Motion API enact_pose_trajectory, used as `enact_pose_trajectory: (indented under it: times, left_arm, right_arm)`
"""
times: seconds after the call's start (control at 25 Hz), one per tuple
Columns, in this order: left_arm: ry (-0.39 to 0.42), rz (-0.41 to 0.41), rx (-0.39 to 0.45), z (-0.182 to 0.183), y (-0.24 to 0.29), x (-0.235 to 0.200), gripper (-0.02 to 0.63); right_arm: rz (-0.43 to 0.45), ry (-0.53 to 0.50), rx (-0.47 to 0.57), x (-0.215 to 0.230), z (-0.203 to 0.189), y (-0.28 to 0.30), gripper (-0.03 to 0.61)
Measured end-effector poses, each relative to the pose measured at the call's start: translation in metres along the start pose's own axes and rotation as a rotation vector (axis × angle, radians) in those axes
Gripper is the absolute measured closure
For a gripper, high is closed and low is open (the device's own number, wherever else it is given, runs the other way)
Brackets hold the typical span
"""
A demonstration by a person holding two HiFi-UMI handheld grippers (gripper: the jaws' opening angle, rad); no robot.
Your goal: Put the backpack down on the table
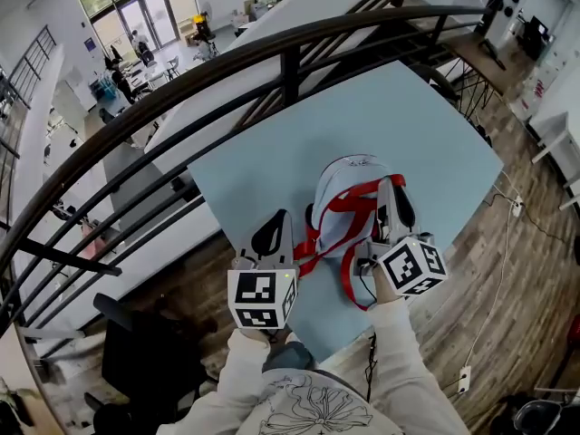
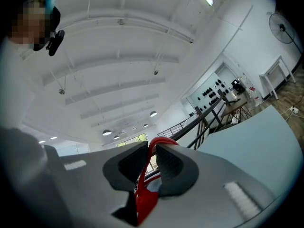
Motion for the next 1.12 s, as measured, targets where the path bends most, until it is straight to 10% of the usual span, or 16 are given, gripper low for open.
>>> enact_pose_trajectory:
  times: [1.12]
  left_arm:
    - [0.021, 0.015, 0.062, 0.005, -0.075, 0.071, 0.607]
  right_arm:
    - [0.001, -0.141, -0.166, -0.008, -0.013, -0.133, 0.46]
Point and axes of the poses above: the fingertips, and each gripper's own axes: y forward along the fingers, x to its right, z out of its top, the point moved 6 cm from there along -y, backward along the fingers, and after that the axes turned 4 degrees about x, right-handed, at the moved point
